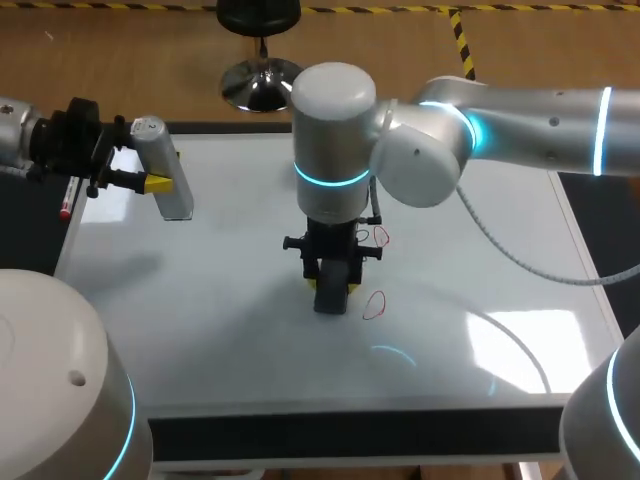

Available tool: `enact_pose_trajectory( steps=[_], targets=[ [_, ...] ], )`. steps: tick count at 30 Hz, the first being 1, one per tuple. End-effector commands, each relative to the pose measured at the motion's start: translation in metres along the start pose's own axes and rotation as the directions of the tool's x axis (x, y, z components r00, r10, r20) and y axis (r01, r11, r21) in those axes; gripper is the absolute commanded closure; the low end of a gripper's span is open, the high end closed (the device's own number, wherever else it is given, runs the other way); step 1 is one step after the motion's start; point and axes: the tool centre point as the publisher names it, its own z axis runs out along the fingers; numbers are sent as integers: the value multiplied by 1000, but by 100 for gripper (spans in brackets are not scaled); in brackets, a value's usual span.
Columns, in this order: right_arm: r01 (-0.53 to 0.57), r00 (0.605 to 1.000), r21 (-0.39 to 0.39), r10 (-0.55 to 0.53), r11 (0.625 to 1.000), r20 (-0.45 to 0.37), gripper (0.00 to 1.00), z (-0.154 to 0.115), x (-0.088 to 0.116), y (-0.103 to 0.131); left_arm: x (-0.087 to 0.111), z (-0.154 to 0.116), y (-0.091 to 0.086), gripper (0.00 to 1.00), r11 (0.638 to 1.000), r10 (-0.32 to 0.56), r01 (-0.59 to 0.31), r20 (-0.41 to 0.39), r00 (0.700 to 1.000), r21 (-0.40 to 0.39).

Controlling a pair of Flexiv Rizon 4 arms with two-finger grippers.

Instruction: Pick up the inspection probe, press it on each red-marked spot on the whiteboard one by one, put down the probe, pick up the eraser, and wipe off all the red marks.

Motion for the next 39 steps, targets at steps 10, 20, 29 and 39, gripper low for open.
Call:
enact_pose_trajectory(
  steps=[10,20,29,39],
  targets=[
    [60,995,-31,-57,998,77,100,-12,32,11,-1,-1,-1,100,1000,1,-1,-3,1000,1],
    [127,989,-12,-126,992,79,100,-4,55,29,-1,-1,-1,100,1000,1,-1,-3,1000,1],
    [156,985,-14,-155,988,76,100,1,63,34,-1,-1,-1,100,1000,1,-1,-3,1000,1],
    [136,989,4,-136,991,62,100,12,52,35,-1,-1,-1,100,1000,1,-1,-3,1000,1]
  ],
)
